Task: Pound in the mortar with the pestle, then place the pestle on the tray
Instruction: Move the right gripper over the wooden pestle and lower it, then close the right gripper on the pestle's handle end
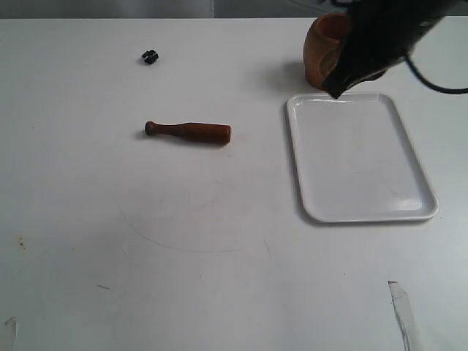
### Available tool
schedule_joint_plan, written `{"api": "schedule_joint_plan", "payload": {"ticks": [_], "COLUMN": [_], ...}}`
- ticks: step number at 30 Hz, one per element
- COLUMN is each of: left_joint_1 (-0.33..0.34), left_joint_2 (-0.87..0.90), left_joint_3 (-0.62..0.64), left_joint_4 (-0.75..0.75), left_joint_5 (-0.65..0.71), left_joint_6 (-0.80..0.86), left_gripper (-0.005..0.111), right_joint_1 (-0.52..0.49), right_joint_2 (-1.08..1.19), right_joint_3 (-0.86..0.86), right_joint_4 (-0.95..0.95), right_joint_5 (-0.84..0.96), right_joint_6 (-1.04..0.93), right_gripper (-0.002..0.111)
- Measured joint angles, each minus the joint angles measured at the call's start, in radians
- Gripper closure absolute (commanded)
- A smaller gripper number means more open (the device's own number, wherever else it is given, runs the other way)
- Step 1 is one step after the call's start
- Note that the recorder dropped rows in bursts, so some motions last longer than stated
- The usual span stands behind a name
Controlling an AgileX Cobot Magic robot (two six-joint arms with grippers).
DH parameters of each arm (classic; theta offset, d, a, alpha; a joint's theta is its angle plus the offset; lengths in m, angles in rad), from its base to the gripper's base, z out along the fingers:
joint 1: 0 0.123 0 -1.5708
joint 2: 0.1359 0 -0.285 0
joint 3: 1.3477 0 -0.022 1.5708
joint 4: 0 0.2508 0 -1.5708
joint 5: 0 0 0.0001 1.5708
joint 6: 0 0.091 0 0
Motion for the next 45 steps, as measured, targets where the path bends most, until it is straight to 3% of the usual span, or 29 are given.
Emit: {"api": "schedule_joint_plan", "payload": {"ticks": [5, 14, 17, 20, 23, 25, 27, 28, 30, 31, 38, 45], "left_joint_1": [0.000, 0.000, 0.000, 0.000, 0.000, 0.000, 0.000, 0.000, 0.000, 0.000, 0.000, 0.000], "left_joint_2": [0.000, 0.000, 0.000, 0.000, 0.000, 0.000, 0.000, 0.000, 0.000, 0.000, 0.000, 0.000], "left_joint_3": [0.000, 0.000, 0.000, 0.000, 0.000, 0.000, 0.000, 0.000, 0.000, 0.000, 0.000, 0.000], "left_joint_4": [0.000, 0.000, 0.000, 0.000, 0.000, 0.000, 0.000, 0.000, 0.000, 0.000, 0.000, 0.000], "left_joint_5": [0.000, 0.000, 0.000, 0.000, 0.000, 0.000, 0.000, 0.000, 0.000, 0.000, 0.000, 0.000], "left_joint_6": [0.000, 0.000, 0.000, 0.000, 0.000, 0.000, 0.000, 0.000, 0.000, 0.000, 0.000, 0.000], "left_gripper": [0.107, 0.107, 0.107, 0.107, 0.107, 0.107, 0.107, 0.107, 0.107, 0.107, 0.107, 0.107], "right_joint_1": [0.105, 0.190, 0.197, 0.199, 0.230, 0.260, 0.284, 0.292, 0.305, 0.308, 0.342, 0.347], "right_joint_2": [0.136, 0.292, 0.406, 0.583, 0.712, 0.753, 0.764, 0.764, 0.764, 0.764, 0.768, 0.820], "right_joint_3": [-0.144, -0.278, -0.422, -0.673, -0.805, -0.830, -0.836, -0.836, -0.838, -0.838, -0.838, -0.838], "right_joint_4": [0.002, 0.009, 0.056, 0.165, 0.180, 0.143, 0.137, 0.137, 0.135, 0.133, 0.045, -0.055], "right_joint_5": [0.025, -0.196, -0.090, 0.129, 0.155, 0.155, 0.155, 0.155, 0.145, 0.130, 0.007, -0.013], "right_joint_6": [-0.182, -0.337, -0.352, -0.346, -0.344, -0.363, -0.420, -0.436, -0.455, -0.455, -0.364, -0.295], "right_gripper": [0.108, 0.108, 0.108, 0.108, 0.108, 0.095, 0.064, 0.042, 0.025, 0.023, 0.042, 0.042]}}
